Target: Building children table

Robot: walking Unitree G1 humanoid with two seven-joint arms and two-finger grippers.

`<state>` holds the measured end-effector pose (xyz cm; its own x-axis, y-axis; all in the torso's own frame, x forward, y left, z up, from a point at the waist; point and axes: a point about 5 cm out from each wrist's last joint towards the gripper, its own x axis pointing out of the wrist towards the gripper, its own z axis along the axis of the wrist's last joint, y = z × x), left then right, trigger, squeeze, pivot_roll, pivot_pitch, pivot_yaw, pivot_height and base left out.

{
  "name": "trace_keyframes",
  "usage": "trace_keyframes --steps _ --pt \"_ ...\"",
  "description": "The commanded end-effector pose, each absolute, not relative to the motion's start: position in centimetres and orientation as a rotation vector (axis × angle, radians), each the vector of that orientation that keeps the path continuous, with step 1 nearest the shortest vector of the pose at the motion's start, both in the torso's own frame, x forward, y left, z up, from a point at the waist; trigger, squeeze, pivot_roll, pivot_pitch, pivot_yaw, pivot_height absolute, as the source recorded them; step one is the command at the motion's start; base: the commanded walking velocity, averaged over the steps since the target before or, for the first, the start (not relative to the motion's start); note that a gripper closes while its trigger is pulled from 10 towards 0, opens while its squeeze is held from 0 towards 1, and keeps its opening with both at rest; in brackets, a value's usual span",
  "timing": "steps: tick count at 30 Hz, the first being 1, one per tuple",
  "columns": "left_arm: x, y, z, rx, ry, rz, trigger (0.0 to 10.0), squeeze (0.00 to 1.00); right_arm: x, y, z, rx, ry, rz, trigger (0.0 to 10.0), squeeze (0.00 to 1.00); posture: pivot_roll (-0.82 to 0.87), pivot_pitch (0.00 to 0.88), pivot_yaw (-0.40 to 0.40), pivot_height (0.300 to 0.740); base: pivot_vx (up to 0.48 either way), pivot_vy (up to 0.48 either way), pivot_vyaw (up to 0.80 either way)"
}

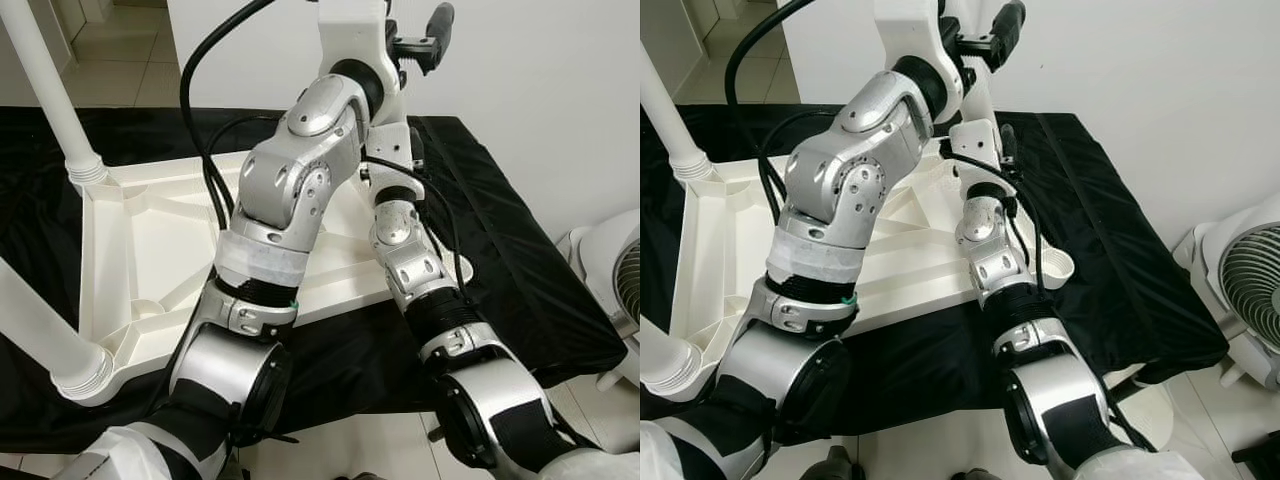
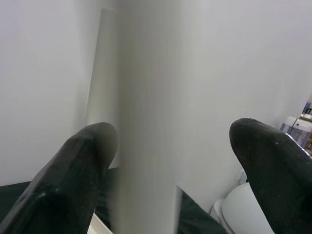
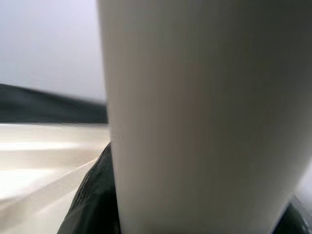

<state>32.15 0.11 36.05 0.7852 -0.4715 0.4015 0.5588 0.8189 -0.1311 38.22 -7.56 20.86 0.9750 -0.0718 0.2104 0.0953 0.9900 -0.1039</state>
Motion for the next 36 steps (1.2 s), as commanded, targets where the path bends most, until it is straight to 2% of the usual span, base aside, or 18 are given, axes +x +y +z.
trace_keyframes --steps 1,10,16,23,25,30,36 --pt "31.7 -0.3 35.4 -0.226 -0.355 -0.645 10.0 0.00 38.2 -8.5 20.7 -0.039 -0.199 -0.089 10.0 0.00 0.12 0.000 -0.077 0.740 0.000 0.000 0.00" --pt "31.7 1.0 33.5 -0.192 -0.328 -0.615 10.0 0.00 38.1 -10.1 20.1 0.048 -0.168 -0.095 10.0 0.00 0.11 0.000 -0.075 0.740 0.000 0.000 0.00" --pt "31.4 2.5 31.1 -0.108 -0.326 -0.596 10.0 0.00 37.6 -12.3 19.6 0.051 -0.179 -0.087 10.0 0.00 0.12 0.000 -0.078 0.740 0.000 0.000 0.00" --pt "31.3 2.1 27.1 -0.006 -0.251 -0.617 10.0 0.00 36.7 -14.6 20.1 0.106 -0.262 -0.037 10.0 0.00 0.11 0.000 -0.072 0.740 0.000 0.000 0.00" --pt "31.6 1.9 24.9 0.092 -0.208 -0.609 10.0 0.00 36.5 -15.6 21.0 0.136 -0.320 -0.062 10.0 0.00 0.10 0.000 -0.065 0.740 0.000 0.000 0.00" --pt "31.7 1.7 23.4 0.086 -0.188 -0.620 10.0 0.00 36.3 -16.1 21.7 0.142 -0.353 -0.079 10.0 0.00 0.09 0.000 -0.055 0.740 0.000 0.000 0.00" --pt "30.5 -0.2 18.7 0.295 -0.103 -0.794 10.0 0.00 36.1 -16.9 21.7 0.137 -0.352 -0.102 10.0 0.00 0.09 0.000 -0.050 0.740 0.000 0.000 0.00"
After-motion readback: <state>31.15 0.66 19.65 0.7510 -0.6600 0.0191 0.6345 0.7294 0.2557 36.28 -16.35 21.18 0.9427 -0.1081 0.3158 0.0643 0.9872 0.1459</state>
